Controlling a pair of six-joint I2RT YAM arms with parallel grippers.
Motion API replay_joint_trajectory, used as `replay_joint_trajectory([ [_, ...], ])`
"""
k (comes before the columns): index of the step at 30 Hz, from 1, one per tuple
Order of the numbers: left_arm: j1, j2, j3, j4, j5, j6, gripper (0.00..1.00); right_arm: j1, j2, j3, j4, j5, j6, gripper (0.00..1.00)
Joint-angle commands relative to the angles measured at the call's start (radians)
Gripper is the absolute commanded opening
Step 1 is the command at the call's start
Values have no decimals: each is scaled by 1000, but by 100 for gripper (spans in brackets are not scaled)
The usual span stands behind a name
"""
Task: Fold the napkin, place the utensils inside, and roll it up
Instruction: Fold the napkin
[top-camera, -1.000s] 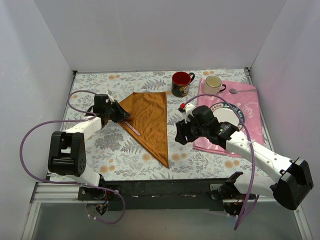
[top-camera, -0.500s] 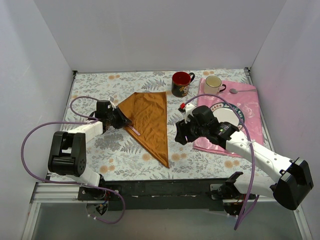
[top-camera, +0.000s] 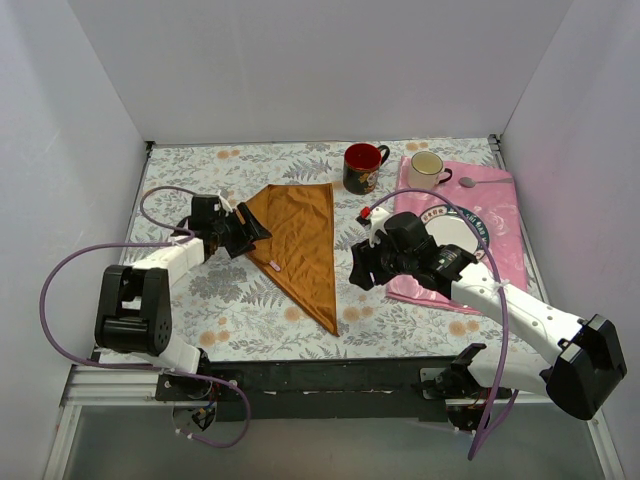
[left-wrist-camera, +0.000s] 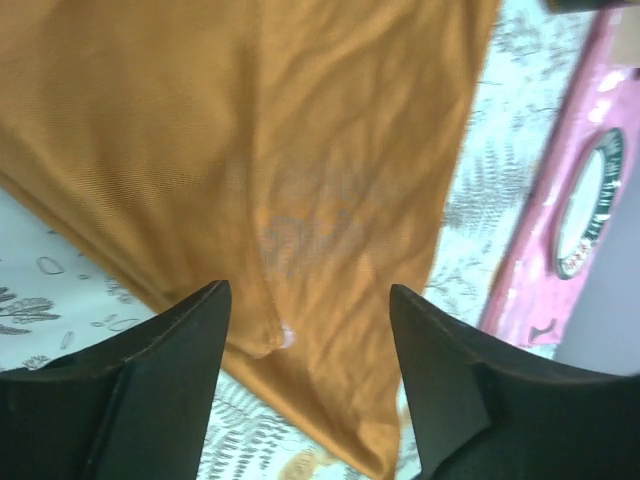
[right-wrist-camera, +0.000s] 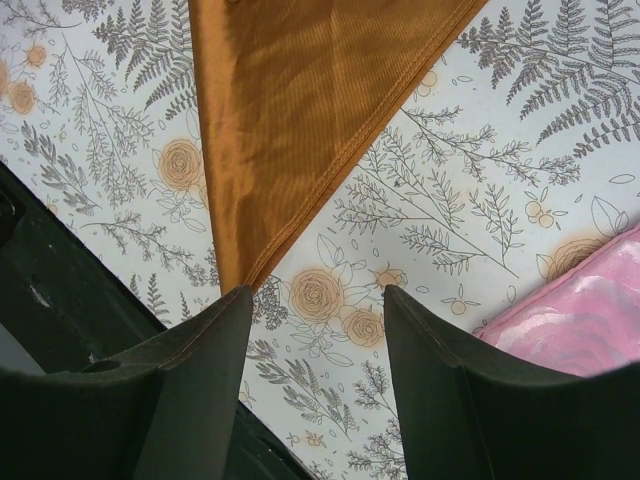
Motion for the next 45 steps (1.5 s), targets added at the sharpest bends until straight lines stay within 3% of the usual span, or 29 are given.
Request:
replay_joint_trajectory([
  [1, -3, -139, 121, -79, 60, 33, 67, -5, -6, -3, 37, -10, 11, 63],
  [6, 2, -129, 186, -171, 40, 3, 65, -5, 15, 0, 63, -33, 14, 64],
  [9, 3, -81, 174, -192, 38, -8, 56, -5, 29, 10, 63, -47, 17, 64],
  [11, 5, -63, 148, -157, 73, -19, 44, -5, 28, 10, 67, -52, 18, 64],
  [16, 5, -18, 62, -38, 126, -74, 31, -4, 19, -1, 73, -46, 20, 64],
  [30, 5, 28, -78, 39, 121, -105, 30, -5, 37, 0, 81, -57, 23, 64],
  [35, -17, -98, -47, -13, 85, -50, 32, -4, 23, 14, 51, -14, 11, 65],
  [38, -102, -193, 31, -141, 19, 51, 39, -14, 9, 27, -3, 73, 4, 67],
  [40, -220, -230, 77, -188, -44, 131, 43, -55, 6, 42, -37, 115, 4, 69],
  [41, -265, -251, 89, -247, -131, 156, 45, -74, 6, 46, -67, 126, 4, 69],
  [45, -519, -267, 119, -340, -291, 249, 41, -189, -6, 71, -129, 126, -5, 69],
])
